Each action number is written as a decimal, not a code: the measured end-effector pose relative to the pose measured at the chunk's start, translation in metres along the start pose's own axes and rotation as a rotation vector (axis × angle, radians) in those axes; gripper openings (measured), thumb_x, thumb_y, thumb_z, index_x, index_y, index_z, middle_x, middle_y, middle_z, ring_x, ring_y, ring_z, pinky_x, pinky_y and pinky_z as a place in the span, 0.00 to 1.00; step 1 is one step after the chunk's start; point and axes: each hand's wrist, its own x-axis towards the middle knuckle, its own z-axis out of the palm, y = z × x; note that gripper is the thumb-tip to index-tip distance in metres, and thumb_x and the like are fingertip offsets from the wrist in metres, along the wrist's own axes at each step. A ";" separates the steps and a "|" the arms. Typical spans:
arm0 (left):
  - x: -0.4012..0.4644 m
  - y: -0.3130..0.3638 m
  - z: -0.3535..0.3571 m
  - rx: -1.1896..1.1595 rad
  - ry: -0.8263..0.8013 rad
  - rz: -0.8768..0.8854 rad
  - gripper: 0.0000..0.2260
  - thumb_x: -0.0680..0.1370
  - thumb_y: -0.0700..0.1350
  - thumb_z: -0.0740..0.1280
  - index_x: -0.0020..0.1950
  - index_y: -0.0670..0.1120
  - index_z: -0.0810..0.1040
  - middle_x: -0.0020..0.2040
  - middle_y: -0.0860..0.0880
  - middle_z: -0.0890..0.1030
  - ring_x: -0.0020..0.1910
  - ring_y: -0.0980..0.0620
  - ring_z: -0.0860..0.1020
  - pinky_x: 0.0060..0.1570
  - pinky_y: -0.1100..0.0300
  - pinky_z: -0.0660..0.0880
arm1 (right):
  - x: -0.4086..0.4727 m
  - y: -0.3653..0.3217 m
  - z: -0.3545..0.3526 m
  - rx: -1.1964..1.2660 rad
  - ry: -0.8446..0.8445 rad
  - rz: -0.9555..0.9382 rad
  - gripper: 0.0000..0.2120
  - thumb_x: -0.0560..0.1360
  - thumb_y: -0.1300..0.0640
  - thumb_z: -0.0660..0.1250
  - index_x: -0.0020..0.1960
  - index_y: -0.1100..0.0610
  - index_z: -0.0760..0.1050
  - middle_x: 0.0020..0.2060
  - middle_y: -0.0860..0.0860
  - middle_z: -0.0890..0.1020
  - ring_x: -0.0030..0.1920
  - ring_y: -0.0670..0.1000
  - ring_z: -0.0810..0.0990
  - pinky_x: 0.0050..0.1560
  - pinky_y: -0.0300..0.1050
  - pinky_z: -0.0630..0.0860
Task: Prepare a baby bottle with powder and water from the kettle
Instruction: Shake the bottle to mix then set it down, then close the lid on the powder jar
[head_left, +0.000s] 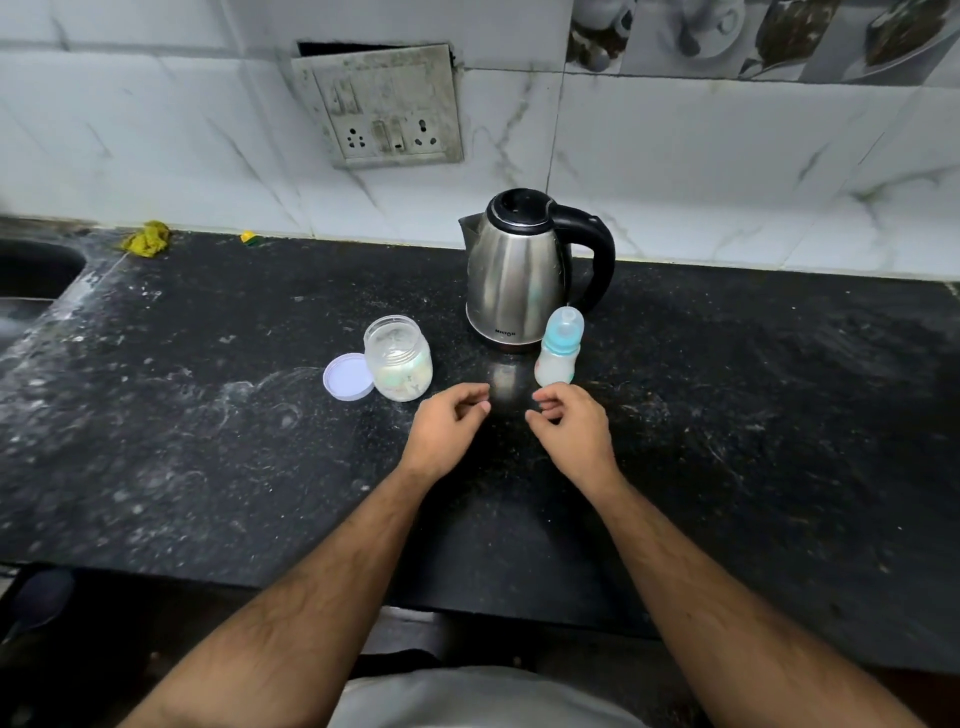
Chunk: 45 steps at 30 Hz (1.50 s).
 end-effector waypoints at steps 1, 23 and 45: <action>-0.003 -0.003 -0.005 -0.010 0.018 -0.005 0.12 0.78 0.42 0.69 0.61 0.47 0.82 0.53 0.52 0.85 0.50 0.58 0.82 0.56 0.66 0.76 | 0.001 -0.005 0.005 0.015 -0.011 -0.011 0.09 0.70 0.60 0.75 0.50 0.55 0.81 0.45 0.48 0.81 0.41 0.47 0.81 0.50 0.41 0.78; 0.036 -0.086 -0.167 0.172 0.177 -0.137 0.14 0.75 0.43 0.73 0.60 0.46 0.81 0.50 0.49 0.84 0.47 0.50 0.81 0.61 0.52 0.76 | 0.040 -0.078 0.103 0.100 -0.239 0.125 0.42 0.63 0.54 0.82 0.72 0.54 0.66 0.65 0.56 0.74 0.58 0.51 0.77 0.57 0.43 0.74; 0.095 -0.088 -0.158 0.767 -0.264 -0.082 0.46 0.68 0.54 0.78 0.80 0.49 0.56 0.77 0.47 0.63 0.75 0.42 0.62 0.69 0.40 0.64 | 0.062 -0.095 0.138 0.209 -0.297 0.122 0.45 0.55 0.52 0.81 0.68 0.48 0.65 0.59 0.43 0.76 0.62 0.48 0.76 0.64 0.47 0.72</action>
